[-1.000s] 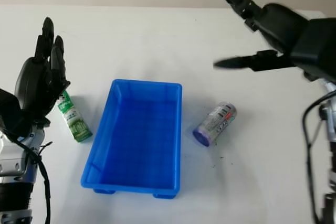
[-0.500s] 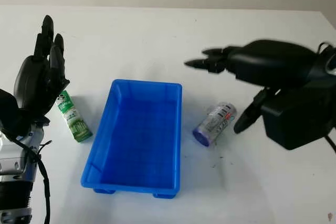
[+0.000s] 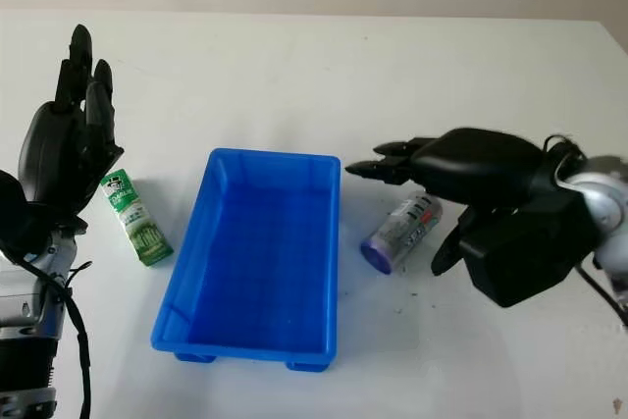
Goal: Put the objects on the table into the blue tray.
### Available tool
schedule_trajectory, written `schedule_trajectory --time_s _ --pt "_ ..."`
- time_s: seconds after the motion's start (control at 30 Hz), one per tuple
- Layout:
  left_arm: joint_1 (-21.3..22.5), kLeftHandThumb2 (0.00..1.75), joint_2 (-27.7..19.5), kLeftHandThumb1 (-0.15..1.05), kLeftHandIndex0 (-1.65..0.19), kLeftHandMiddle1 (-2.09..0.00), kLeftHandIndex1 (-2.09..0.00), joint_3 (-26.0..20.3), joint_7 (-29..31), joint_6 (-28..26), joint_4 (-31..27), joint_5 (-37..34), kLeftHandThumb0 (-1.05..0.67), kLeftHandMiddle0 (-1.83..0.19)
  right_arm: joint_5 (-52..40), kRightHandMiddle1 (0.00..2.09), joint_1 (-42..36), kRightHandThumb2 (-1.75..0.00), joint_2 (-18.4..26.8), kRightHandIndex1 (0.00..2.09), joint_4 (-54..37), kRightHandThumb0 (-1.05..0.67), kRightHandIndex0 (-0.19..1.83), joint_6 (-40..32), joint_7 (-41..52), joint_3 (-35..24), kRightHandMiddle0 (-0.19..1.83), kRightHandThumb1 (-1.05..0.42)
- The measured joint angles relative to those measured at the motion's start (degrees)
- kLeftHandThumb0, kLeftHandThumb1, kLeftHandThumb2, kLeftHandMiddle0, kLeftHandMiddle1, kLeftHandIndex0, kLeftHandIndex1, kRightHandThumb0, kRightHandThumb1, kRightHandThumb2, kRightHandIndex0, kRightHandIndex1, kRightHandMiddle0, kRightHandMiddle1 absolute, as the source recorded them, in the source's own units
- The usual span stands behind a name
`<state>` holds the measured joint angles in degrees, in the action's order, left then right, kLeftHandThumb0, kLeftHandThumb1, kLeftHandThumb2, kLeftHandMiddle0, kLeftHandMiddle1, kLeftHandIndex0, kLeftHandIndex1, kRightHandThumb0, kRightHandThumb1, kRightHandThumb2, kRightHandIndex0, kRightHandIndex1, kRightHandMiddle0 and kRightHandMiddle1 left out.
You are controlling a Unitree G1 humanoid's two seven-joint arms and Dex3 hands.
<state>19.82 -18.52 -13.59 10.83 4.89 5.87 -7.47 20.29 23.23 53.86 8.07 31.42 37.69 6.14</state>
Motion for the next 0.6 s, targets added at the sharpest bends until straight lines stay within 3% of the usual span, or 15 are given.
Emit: schedule_trajectory --time_s 0.17,0.23,0.27,0.3,0.4,0.5,0.6 --pt "0.05 0.73 -0.01 1.05 0.19 0.00 0.00 -0.03 0.38 0.39 0.57 -0.08 -0.81 0.19 3.27 0.16 -1.44 -0.06 -2.54 0.22 5.04 -0.43 0.53 5.97 -6.27 1.35 0.52 -0.70" --pt "0.06 0.73 -0.05 1.05 0.19 0.00 0.00 -0.10 0.42 0.56 0.58 -0.07 -0.80 0.19 4.77 0.64 -1.44 -0.06 -2.59 0.45 5.23 -0.36 0.60 7.52 -8.41 1.41 0.46 -0.74" --pt "0.06 0.73 -0.08 1.05 0.19 0.00 0.00 -0.11 0.42 0.56 0.58 -0.07 -0.81 0.19 5.39 0.92 -1.45 -0.06 -2.64 0.65 5.28 -0.33 0.58 8.13 -9.30 1.44 0.41 -0.75" --pt "0.06 0.73 -0.11 1.05 0.19 0.00 0.00 -0.11 0.42 0.56 0.58 -0.07 -0.81 0.19 6.22 1.24 -1.46 -0.06 -2.71 1.08 5.38 -0.31 0.46 8.85 -10.49 1.47 0.35 -0.77" --pt "0.06 0.73 -0.25 1.05 0.19 0.00 0.00 -0.11 0.49 0.55 0.58 -0.07 -0.81 0.19 8.45 1.71 -1.44 -0.06 -2.94 1.74 6.11 -0.29 0.33 11.15 -14.04 1.59 0.29 -0.83" --pt "0.05 0.73 -0.52 1.05 0.19 0.00 0.00 -0.15 0.80 0.56 0.58 -0.15 -0.81 0.19 10.78 2.02 -1.39 -0.05 -3.17 2.05 7.85 -0.37 0.44 13.66 -18.02 1.93 0.36 -0.84" --pt "0.06 0.73 -0.62 1.05 0.19 0.00 0.00 -0.21 0.78 0.56 0.58 -0.20 -0.82 0.19 13.51 2.09 -1.40 -0.07 -3.53 2.09 9.65 -0.45 0.70 15.94 -23.01 2.03 0.58 -0.92"
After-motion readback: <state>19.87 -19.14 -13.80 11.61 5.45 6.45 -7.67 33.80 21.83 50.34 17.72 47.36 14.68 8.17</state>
